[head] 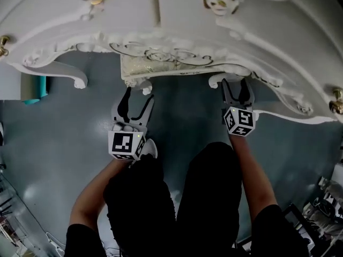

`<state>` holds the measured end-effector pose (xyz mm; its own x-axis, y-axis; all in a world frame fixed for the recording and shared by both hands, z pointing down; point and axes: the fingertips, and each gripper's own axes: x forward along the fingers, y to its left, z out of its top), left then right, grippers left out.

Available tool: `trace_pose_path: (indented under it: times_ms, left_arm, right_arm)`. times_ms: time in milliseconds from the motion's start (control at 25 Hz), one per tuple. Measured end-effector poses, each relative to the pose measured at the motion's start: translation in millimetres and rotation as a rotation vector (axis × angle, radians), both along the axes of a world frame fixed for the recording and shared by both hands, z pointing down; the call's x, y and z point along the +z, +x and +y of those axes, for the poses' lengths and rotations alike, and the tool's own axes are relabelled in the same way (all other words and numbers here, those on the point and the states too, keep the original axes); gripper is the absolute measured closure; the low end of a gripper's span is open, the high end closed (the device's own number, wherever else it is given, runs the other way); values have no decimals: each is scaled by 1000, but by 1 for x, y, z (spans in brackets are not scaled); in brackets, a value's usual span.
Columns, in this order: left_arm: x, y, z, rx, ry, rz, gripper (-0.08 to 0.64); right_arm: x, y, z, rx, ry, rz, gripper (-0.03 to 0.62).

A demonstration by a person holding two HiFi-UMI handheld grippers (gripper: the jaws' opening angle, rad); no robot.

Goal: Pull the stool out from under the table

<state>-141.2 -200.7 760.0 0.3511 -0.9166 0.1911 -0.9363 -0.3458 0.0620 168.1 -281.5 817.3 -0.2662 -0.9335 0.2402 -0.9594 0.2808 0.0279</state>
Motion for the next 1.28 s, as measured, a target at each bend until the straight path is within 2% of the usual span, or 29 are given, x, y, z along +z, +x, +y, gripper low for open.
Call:
trace_pose_path:
  times_ms: [160,320,440,640,720,760,800,920,1280]
  left_arm:
    - [7,-3,0,-64,51,-32,252]
    - [16,-15,1,-124,20,-35,252]
    - [21,-20,-9,-143,9,-71,249]
    - [32,-20,-31,-182,-40,-63,250]
    - [34,-23,-38,-213,-54,-65,251]
    - [34,-25,-39,-226,-57,-61,258]
    - [34,-27,-40,-237,-57,-56,286]
    - [34,-29,-39,-235,-56,-59,311]
    - [35,-27,-26,-199,-110,-76,316]
  right_arm:
    - [2,0,-6,-22,13,-9,276]
    - [-1,-6,-9,-60,48,11,276]
    - [3,-9,-13,-71,40,2,278]
    - [5,-16,-20,-85,34,-18,283]
    - [5,-12,-21,-77,27,-48,315]
    - [4,-10,-21,-76,23,-54,364]
    - [4,-9,-21,-81,20,-55,365]
    - [5,-9,-21,-105,9,-48,367]
    - [6,-6,5,-108,-31,-39,370]
